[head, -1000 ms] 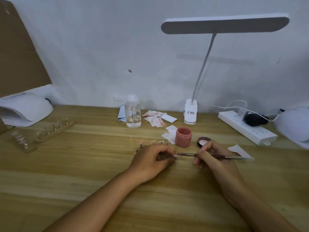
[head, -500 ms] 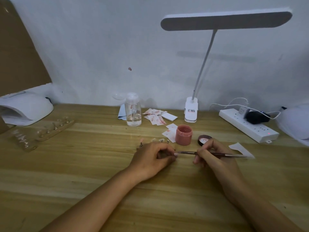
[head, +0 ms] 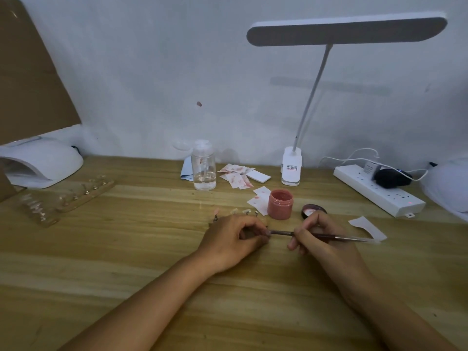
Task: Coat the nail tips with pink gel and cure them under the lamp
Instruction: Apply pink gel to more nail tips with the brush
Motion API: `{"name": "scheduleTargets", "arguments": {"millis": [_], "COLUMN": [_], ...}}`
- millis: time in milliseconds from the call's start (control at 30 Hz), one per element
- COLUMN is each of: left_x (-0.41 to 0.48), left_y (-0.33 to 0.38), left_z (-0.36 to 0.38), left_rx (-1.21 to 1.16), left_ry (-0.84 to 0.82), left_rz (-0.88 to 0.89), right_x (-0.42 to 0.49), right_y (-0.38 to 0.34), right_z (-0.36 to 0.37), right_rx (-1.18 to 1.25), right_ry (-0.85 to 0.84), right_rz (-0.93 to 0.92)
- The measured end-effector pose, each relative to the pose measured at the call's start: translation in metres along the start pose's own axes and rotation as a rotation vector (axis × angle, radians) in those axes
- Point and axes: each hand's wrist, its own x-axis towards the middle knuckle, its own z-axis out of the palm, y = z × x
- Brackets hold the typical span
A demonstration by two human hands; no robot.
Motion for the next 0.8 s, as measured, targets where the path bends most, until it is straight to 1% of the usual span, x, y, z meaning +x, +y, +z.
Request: {"name": "scheduleTargets", "arguments": {"millis": [133, 200, 267, 333, 467, 567, 667, 800], "left_x": [-0.0003, -0.0003, 0.0002, 0.0005, -0.0002, -0.0001, 0.0005, 0.0013], "left_y": [-0.0012, -0.0010, 0.0002, 0.0006, -0.0003, -0.0007, -0.0006, 0.0006], "left_z": [0.0007, 0.0005, 0.0002, -0.0002, -0.0003, -0.0003, -0.0003, -0.0015], "left_rx": [0.003, 0.005, 0.004, -0.001, -0.001, 0.002, -0.013, 0.008], "left_ry": [-0.002, -0.003, -0.005, -0.005, -0.011, -0.008, -0.009, -0.028], "left_rz": [-0.008, -0.006, -0.002, 0.002, 0.002, 0.002, 0.007, -0.001], "right_x": [0.0028, 0.0010, -0.0009, -0.0010, 0.0016, -0.0004, -0.0023, -0.0012], "right_y": [0.0025, 0.0008, -0.0002, 0.0001, 0.0026, -0.0002, -0.0019, -0.0013], "right_z": [-0.0042, -0.0035, -0.0014, -0.0001, -0.0040, -0.0031, -0.0013, -0.0049], "right_rx": [0.015, 0.035, 0.008, -0.023, -0.013, 0.004, -0.054, -0.046], "right_ry": [0.106, 0.075, 0.012, -0.013, 0.081, 0.040, -0.023, 0.059], "right_rz": [0.000, -0.006, -0.018, -0.014, -0.009, -0.012, -0.014, -0.010]}}
